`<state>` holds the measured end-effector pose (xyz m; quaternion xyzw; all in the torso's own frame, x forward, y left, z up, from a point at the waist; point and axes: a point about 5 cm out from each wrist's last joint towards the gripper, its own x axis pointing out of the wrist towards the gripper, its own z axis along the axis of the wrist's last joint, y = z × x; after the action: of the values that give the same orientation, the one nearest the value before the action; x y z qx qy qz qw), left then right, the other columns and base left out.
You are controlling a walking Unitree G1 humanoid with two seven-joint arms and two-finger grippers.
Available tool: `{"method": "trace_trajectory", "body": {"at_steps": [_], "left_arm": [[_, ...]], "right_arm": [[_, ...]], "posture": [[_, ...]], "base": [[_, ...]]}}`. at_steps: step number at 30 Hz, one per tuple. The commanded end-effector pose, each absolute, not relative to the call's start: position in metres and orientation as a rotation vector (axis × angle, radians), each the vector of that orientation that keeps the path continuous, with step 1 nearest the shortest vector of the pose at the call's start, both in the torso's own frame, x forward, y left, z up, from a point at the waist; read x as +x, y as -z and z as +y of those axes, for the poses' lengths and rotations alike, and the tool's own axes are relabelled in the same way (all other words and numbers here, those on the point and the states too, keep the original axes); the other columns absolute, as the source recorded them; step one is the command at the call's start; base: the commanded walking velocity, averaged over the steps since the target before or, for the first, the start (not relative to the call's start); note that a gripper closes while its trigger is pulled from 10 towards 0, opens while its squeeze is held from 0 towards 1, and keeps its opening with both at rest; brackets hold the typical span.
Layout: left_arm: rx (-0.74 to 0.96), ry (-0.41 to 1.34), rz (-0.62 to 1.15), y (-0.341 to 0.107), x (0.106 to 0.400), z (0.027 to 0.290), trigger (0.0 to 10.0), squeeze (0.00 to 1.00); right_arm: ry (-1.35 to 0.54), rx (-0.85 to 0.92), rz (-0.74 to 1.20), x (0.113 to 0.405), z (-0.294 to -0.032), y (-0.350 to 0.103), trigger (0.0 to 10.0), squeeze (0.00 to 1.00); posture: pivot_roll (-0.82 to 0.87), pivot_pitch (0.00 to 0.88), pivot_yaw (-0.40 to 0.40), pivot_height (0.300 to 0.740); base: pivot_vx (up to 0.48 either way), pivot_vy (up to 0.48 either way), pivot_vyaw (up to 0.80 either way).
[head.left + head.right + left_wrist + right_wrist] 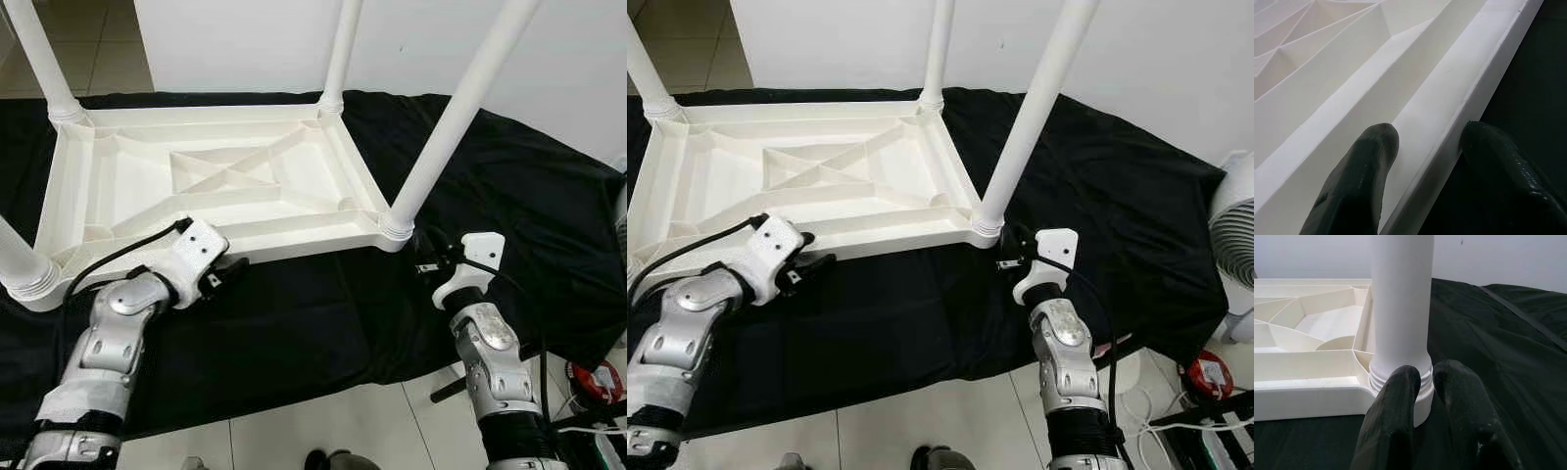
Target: Building children table
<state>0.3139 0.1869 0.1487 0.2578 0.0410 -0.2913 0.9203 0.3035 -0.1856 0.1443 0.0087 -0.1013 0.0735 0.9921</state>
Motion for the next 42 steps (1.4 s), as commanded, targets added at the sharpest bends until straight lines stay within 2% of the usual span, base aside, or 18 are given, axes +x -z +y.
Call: {"method": "trace_trajectory", "body": {"at_steps": [1,12,13,16,18,19,20,22,23,24,25,29,34,36,42], "left_arm": [[0.536,0.350,0.099,-0.146,0.315,0.215,10.0,0.00],[0.527,0.429,0.104,-0.142,0.312,0.206,10.0,0.00],[0.526,0.467,0.099,-0.141,0.310,0.201,6.5,0.00],[0.532,0.613,0.083,-0.136,0.300,0.187,2.5,0.00],[0.531,0.640,0.082,-0.134,0.298,0.185,2.4,0.00],[0.525,0.661,0.083,-0.133,0.296,0.183,1.5,0.00],[0.514,0.685,0.088,-0.132,0.295,0.181,0.0,0.00],[0.501,0.702,0.088,-0.132,0.294,0.177,0.0,0.00],[0.487,0.719,0.087,-0.132,0.294,0.174,0.7,0.00],[0.480,0.738,0.085,-0.132,0.293,0.171,0.0,0.00],[0.473,0.744,0.073,-0.133,0.295,0.167,0.2,0.00],[0.462,0.752,0.055,-0.136,0.297,0.160,0.0,0.00],[0.398,0.804,-0.049,-0.151,0.305,0.116,0.0,0.00],[0.398,0.804,-0.049,-0.151,0.305,0.116,0.0,0.00],[0.334,0.906,-0.115,-0.158,0.300,0.069,0.0,0.00]], "right_arm": [[-0.146,0.015,-0.193,0.304,-0.188,-0.142,10.0,0.00],[-0.150,0.003,-0.190,0.305,-0.188,-0.142,10.0,0.00],[-0.151,0.004,-0.190,0.305,-0.188,-0.142,10.0,0.00],[-0.152,0.003,-0.187,0.306,-0.186,-0.141,10.0,0.00],[-0.153,0.002,-0.186,0.306,-0.186,-0.140,10.0,0.00],[-0.154,0.002,-0.185,0.305,-0.186,-0.140,10.0,0.00],[-0.154,0.001,-0.184,0.305,-0.186,-0.140,10.0,0.00],[-0.154,0.001,-0.183,0.306,-0.186,-0.140,10.0,0.00],[-0.152,0.000,-0.183,0.306,-0.187,-0.140,10.0,0.00],[-0.151,0.000,-0.183,0.306,-0.187,-0.140,10.0,0.00],[-0.150,0.000,-0.185,0.307,-0.187,-0.141,10.0,0.00],[-0.149,0.001,-0.187,0.308,-0.186,-0.141,10.0,0.00],[-0.156,0.009,-0.193,0.310,-0.179,-0.141,10.0,0.00],[-0.156,0.009,-0.193,0.310,-0.179,-0.141,10.0,0.00],[-0.159,0.016,-0.196,0.311,-0.176,-0.140,10.0,0.00]], "posture": [[0.07,0.119,-0.099,0.740],[0.07,0.116,-0.102,0.740],[0.07,0.115,-0.102,0.740],[0.08,0.115,-0.102,0.740],[0.08,0.115,-0.102,0.740],[0.08,0.115,-0.102,0.740],[0.08,0.115,-0.102,0.740],[0.08,0.115,-0.103,0.740],[0.08,0.114,-0.102,0.740],[0.08,0.113,-0.101,0.740],[0.08,0.111,-0.101,0.740],[0.08,0.106,-0.098,0.740],[0.08,0.092,-0.087,0.740],[0.08,0.092,-0.087,0.740],[0.08,0.088,-0.082,0.740]], "base": [[0.000,0.000,0.00],[0.000,0.000,0.00],[0.000,0.000,0.00],[0.000,0.000,0.00],[0.000,0.000,0.00],[0.000,0.000,0.00],[0.000,0.000,0.00],[0.000,0.000,0.00],[0.000,0.000,0.00],[0.000,0.000,0.00],[0.000,0.000,0.00],[0.000,0.000,0.00],[0.000,0.000,0.00],[0.000,0.000,0.00],[0.000,0.000,0.00]]}}
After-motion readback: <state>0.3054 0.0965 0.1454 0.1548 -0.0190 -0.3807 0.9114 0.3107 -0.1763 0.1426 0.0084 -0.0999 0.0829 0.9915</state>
